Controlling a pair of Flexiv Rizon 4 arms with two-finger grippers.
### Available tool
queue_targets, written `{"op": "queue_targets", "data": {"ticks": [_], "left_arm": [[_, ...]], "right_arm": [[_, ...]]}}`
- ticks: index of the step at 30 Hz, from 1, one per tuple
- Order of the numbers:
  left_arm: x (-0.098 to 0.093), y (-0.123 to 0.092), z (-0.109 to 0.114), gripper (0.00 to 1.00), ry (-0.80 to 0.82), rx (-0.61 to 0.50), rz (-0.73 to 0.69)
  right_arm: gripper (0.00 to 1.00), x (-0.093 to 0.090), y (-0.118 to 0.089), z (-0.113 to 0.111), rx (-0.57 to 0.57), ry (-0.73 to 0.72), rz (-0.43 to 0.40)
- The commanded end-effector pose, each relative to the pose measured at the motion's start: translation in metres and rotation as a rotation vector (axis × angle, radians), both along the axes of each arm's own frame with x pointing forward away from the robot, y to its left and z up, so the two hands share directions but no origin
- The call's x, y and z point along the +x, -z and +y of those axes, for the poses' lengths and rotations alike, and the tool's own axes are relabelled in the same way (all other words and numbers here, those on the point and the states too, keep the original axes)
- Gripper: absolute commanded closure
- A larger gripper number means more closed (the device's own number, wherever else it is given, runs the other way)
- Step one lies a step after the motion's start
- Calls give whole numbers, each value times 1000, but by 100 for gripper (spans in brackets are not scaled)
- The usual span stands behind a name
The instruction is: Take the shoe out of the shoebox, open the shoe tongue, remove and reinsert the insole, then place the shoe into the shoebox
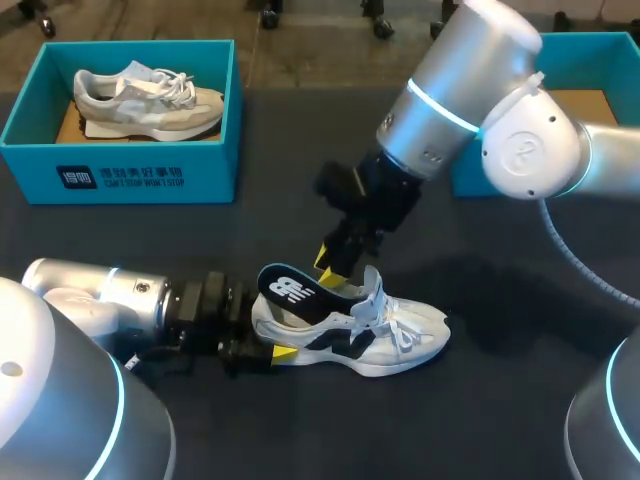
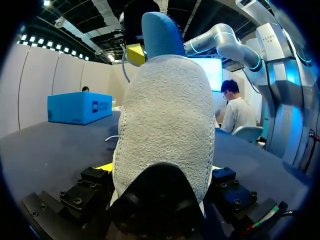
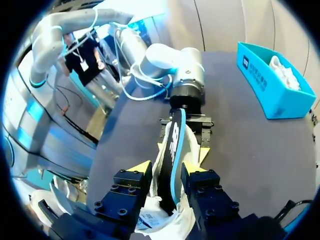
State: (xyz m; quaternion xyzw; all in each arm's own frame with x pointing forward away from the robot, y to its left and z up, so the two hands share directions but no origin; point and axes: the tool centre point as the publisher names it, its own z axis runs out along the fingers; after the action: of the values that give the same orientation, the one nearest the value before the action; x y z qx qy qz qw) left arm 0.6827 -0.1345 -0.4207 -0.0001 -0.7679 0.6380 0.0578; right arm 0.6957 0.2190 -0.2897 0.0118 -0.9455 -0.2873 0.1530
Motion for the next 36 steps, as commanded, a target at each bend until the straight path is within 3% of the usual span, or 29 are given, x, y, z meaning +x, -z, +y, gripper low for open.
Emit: {"op": "queue_targets", "data": {"ticks": [1, 13, 19, 31, 36], "left_arm": [[0, 2, -1, 100, -2, 0, -1], [0, 2, -1, 100, -2, 0, -1], [0, 2, -1, 100, -2, 0, -1], [0, 2, -1, 100, -2, 0, -1], [0, 2, -1, 100, -2, 0, -1]], "right_arm": [[61, 9, 12, 17, -25, -6, 37], [63, 6, 26, 24, -44, 43, 76], [72, 1, 32, 24, -29, 60, 90], [74, -8, 38, 29, -34, 82, 120], [82, -15, 42, 26, -26, 103, 120]]}}
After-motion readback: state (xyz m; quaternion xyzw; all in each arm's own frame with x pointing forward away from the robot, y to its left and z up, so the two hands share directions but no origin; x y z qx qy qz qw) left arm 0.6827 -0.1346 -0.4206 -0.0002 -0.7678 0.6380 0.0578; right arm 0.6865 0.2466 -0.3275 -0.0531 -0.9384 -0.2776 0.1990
